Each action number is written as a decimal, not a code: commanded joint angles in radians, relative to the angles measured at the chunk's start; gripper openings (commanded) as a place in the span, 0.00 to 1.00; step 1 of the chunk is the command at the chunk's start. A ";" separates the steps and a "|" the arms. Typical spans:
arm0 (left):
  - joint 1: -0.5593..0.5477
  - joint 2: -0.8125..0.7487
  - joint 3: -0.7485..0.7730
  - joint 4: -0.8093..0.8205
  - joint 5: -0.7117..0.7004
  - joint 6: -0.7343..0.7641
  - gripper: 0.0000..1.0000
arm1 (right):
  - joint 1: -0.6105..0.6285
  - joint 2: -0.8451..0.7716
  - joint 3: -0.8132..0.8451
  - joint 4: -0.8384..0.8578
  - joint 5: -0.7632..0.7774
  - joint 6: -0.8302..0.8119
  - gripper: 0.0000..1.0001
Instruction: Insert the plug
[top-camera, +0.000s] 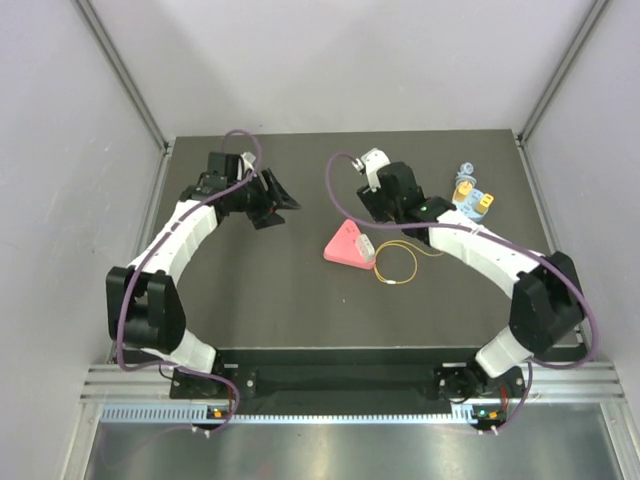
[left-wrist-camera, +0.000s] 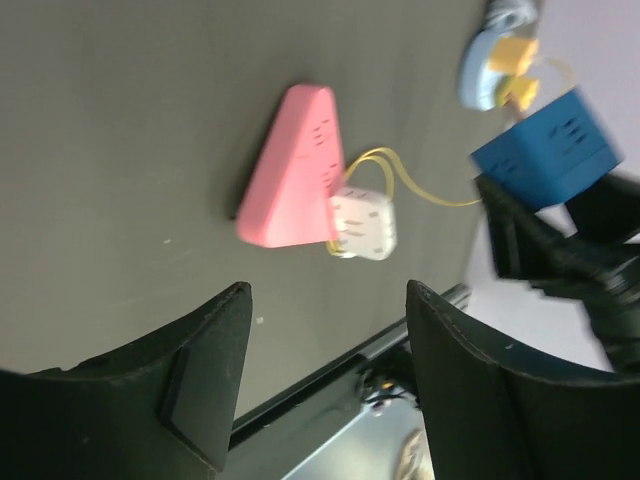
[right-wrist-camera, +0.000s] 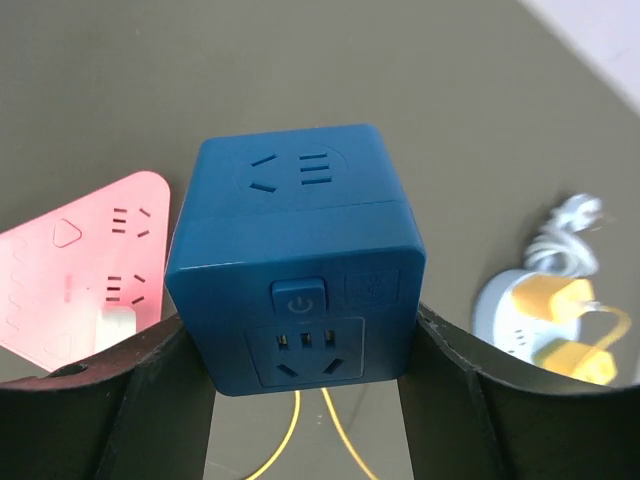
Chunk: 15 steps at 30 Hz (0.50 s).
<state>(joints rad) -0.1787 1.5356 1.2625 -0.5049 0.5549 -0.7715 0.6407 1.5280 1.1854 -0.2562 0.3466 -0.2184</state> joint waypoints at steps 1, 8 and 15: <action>-0.028 0.021 -0.040 0.000 -0.050 0.133 0.67 | -0.068 0.073 0.068 -0.117 -0.182 0.080 0.00; -0.087 0.081 -0.153 0.088 -0.009 0.167 0.54 | -0.162 0.210 0.143 -0.078 -0.394 0.070 0.00; -0.111 0.138 -0.222 0.180 0.054 0.156 0.07 | -0.182 0.343 0.213 0.020 -0.474 0.044 0.00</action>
<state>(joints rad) -0.2852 1.6726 1.0496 -0.4206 0.5735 -0.6342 0.4671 1.8465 1.3224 -0.3489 -0.0425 -0.1642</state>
